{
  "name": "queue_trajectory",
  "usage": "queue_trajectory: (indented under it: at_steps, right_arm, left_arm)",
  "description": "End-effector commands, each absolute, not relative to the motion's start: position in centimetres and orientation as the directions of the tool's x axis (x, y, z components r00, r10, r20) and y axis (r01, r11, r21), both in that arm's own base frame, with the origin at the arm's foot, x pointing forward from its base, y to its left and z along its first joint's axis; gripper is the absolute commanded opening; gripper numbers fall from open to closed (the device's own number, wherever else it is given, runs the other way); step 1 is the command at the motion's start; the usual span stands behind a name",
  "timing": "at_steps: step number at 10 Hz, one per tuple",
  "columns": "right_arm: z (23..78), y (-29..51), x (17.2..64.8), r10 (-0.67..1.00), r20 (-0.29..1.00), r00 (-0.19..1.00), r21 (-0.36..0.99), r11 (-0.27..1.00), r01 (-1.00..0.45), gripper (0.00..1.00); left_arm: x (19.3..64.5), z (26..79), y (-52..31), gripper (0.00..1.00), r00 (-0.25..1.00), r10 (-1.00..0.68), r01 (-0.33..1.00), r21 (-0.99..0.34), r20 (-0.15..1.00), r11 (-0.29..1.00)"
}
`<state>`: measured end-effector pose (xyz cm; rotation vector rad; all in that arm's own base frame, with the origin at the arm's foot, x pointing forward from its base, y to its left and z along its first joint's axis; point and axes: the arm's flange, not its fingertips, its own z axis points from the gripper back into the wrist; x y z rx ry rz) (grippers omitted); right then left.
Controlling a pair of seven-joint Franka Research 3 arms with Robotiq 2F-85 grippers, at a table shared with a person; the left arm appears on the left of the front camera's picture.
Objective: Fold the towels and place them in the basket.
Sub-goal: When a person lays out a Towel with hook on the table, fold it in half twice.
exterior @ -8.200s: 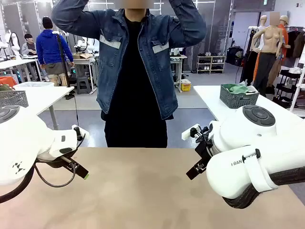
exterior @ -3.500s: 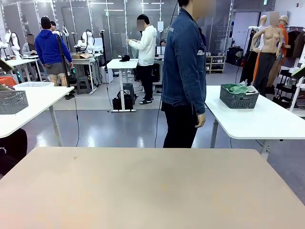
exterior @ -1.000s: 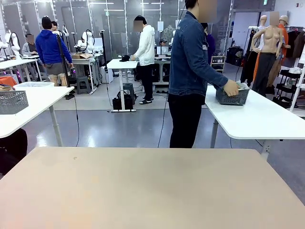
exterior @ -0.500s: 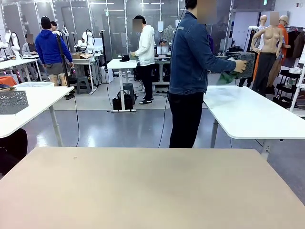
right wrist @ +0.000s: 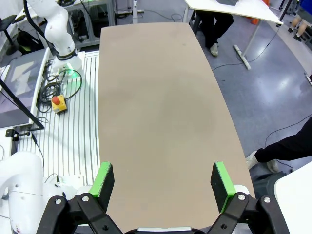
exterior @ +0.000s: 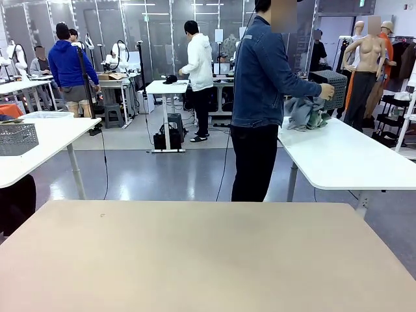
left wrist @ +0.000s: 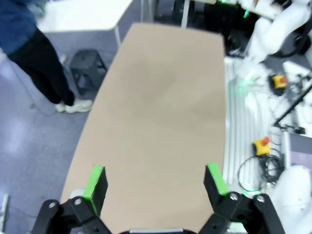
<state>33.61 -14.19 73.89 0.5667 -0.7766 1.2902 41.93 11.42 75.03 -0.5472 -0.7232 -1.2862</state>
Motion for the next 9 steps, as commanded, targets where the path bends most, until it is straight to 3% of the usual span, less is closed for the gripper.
queue_trajectory:
  at_steps: [1, 9]
  right_arm:
    - [74.0, -13.8, 33.8, 0.651, 0.754, 0.093, -0.057, 0.205, -0.977, 1.00]
    - [74.2, -14.0, 33.8, 0.664, 0.741, 0.101, -0.054, 0.209, -0.976, 1.00]
  left_arm:
    - [41.6, 74.8, 10.9, 1.00, 0.153, -0.720, 0.965, 0.055, 0.677, 0.257]
    - [41.5, 75.0, 9.4, 1.00, 0.185, -0.807, 0.952, 0.104, 0.561, 0.290]
